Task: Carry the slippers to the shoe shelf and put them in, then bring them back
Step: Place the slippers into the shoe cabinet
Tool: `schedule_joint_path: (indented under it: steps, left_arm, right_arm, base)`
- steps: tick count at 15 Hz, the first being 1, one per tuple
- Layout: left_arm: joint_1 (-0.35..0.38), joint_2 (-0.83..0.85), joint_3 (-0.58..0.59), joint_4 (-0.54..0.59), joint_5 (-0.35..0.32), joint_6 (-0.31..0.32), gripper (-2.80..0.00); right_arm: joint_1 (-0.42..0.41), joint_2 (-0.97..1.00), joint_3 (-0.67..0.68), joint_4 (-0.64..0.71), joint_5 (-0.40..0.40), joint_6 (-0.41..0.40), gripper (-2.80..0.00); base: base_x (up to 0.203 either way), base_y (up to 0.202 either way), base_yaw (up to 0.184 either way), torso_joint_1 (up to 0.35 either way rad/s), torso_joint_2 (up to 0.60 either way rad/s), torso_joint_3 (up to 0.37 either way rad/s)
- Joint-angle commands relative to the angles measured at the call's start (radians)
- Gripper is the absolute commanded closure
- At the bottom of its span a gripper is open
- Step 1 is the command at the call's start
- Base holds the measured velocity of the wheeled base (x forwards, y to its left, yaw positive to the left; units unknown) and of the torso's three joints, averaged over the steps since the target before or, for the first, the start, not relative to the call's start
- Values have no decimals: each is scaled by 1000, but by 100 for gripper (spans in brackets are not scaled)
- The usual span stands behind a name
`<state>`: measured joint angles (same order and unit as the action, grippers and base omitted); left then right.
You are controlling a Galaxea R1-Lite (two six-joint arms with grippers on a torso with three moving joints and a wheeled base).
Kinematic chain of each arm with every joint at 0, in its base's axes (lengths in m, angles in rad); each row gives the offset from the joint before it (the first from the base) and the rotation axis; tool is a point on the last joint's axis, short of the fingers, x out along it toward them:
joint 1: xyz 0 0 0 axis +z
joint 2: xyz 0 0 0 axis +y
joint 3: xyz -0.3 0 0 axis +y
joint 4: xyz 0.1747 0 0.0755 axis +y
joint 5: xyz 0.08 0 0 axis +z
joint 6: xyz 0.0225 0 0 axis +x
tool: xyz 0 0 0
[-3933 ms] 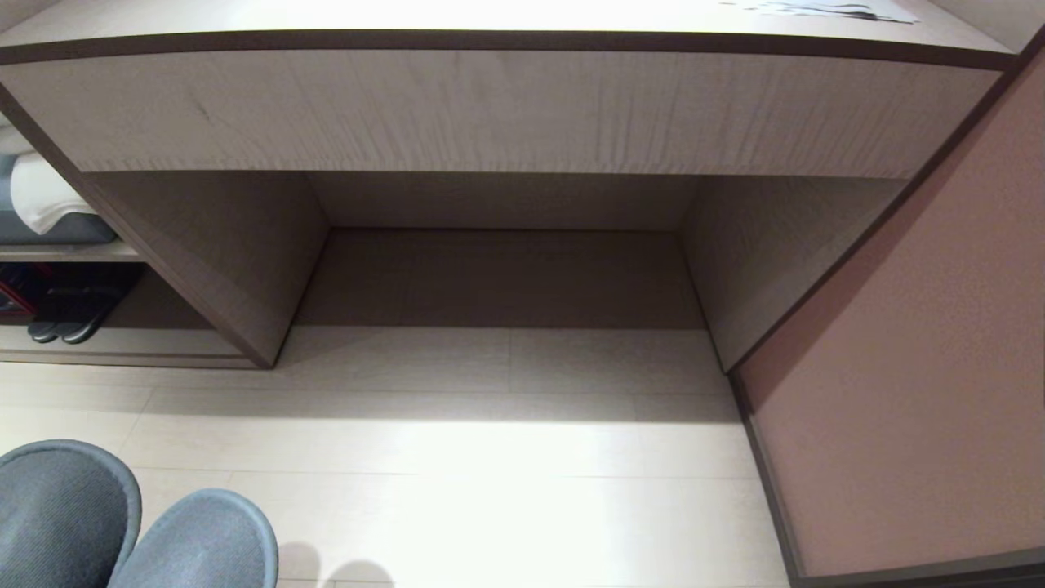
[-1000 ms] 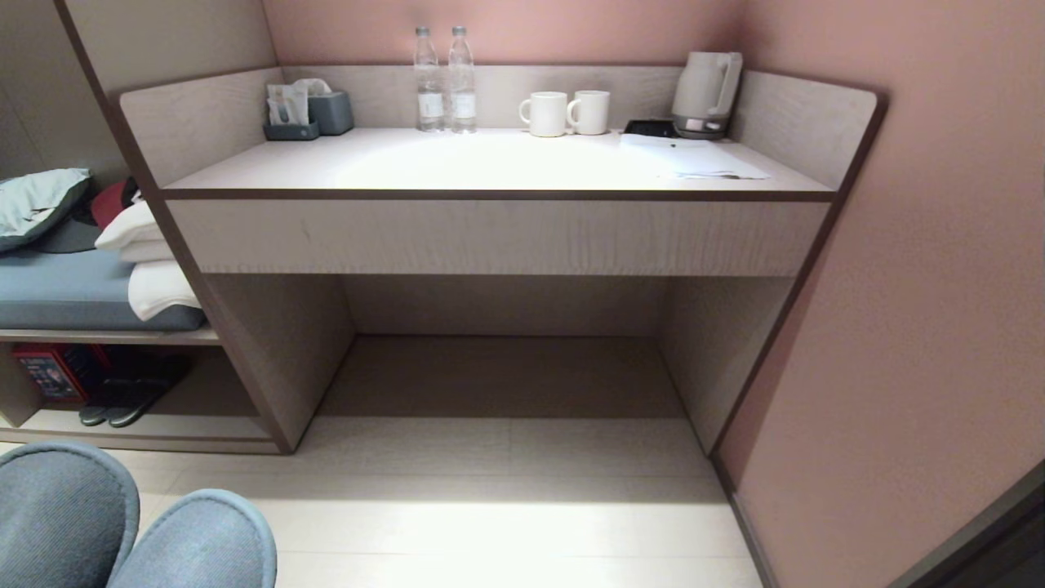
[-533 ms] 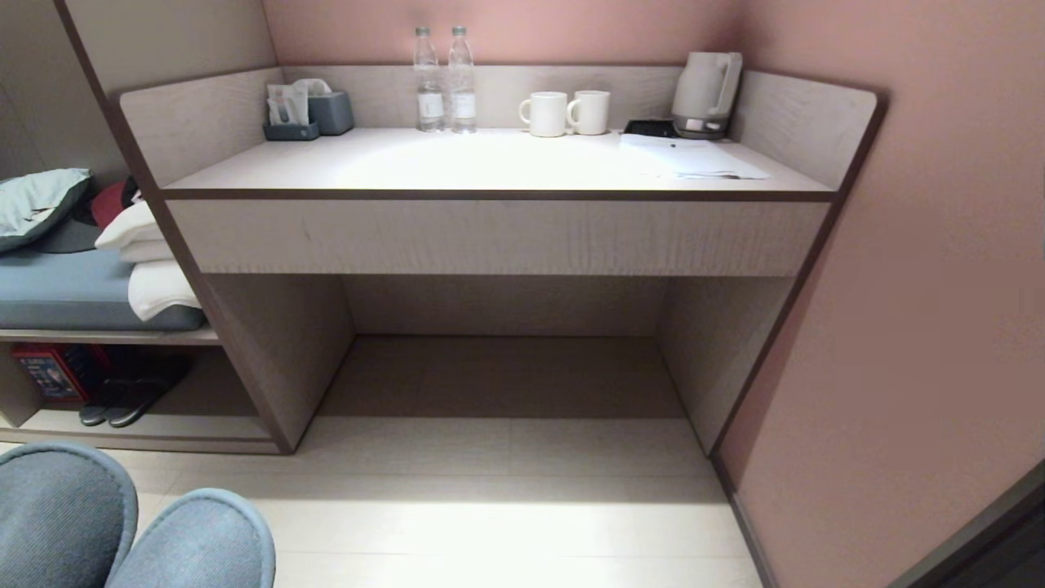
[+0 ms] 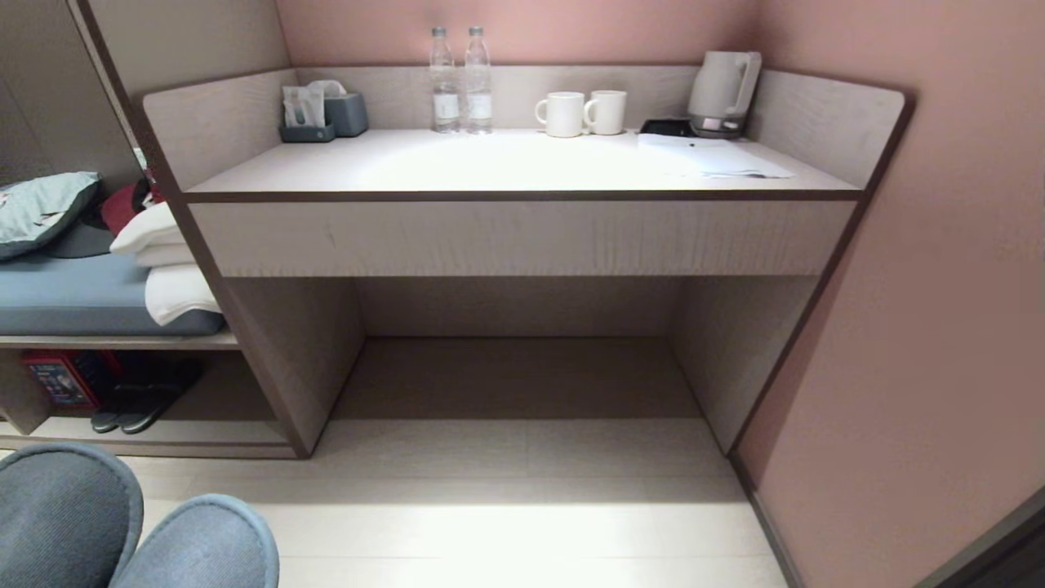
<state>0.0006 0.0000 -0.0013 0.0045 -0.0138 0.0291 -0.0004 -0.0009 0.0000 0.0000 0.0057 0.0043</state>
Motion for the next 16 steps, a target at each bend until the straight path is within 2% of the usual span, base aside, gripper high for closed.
schedule_joint_path:
  steps: [1,16]
  left_arm:
    - [-1,2,1,0,0,1,0]
    - [-1,0,1,-1,0,0,0]
  right_arm:
    - [-1,-1,0,0,0,0,0]
    - [0,-1,0,0,0,0,0]
  base:
    - [0,191,-7,-2,7,2]
    - [0,198,-2,2,3,2]
